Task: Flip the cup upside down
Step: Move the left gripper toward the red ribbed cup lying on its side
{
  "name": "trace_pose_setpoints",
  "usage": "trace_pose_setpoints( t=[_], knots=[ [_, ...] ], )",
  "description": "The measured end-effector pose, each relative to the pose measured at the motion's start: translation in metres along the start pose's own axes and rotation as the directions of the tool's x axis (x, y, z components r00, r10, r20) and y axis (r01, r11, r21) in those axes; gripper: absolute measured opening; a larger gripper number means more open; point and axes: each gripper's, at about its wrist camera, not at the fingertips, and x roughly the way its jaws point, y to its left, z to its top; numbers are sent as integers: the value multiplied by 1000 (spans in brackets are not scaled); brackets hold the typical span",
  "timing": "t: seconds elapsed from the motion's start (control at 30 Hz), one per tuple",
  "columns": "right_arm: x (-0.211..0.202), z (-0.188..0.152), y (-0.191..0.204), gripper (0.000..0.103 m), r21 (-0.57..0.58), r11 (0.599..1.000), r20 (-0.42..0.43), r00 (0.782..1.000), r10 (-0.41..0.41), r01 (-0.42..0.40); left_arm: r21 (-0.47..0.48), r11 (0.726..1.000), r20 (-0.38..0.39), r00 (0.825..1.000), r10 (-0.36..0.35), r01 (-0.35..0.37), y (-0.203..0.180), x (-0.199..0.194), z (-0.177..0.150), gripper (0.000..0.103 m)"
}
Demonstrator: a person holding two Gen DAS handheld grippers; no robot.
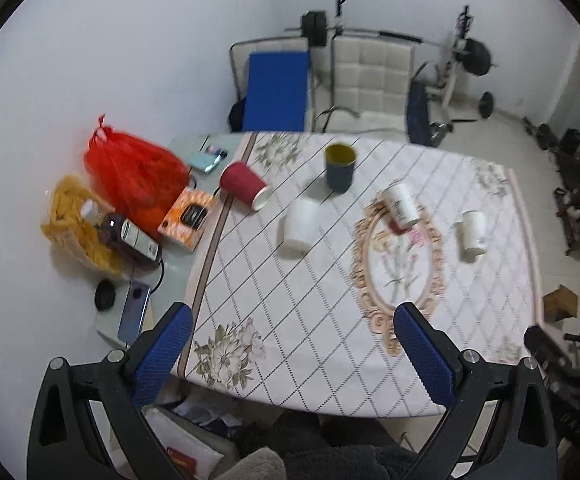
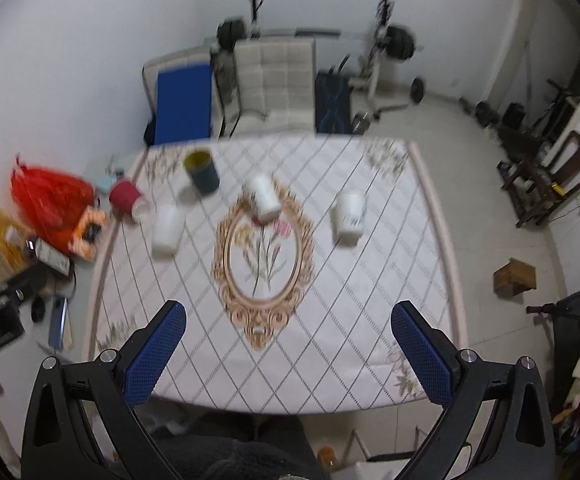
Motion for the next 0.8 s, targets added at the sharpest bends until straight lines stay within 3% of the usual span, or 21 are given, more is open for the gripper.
trace_pose_setpoints(
  t=[0.33,0.5,0.8],
  knots=[
    [147,-16,14,103,-73,995,-214,976,46,-63,-22,997,-146,986,76,-80,11,96,14,103],
    [205,-11,36,103,-79,995,-308,951,31,-58,-26,996,-203,976,83,-90,29,145,42,103],
    [288,17,76,103,-65,997,-402,916,3,-32,-68,994,-281,957,68,-90,65,231,99,103]
  ],
)
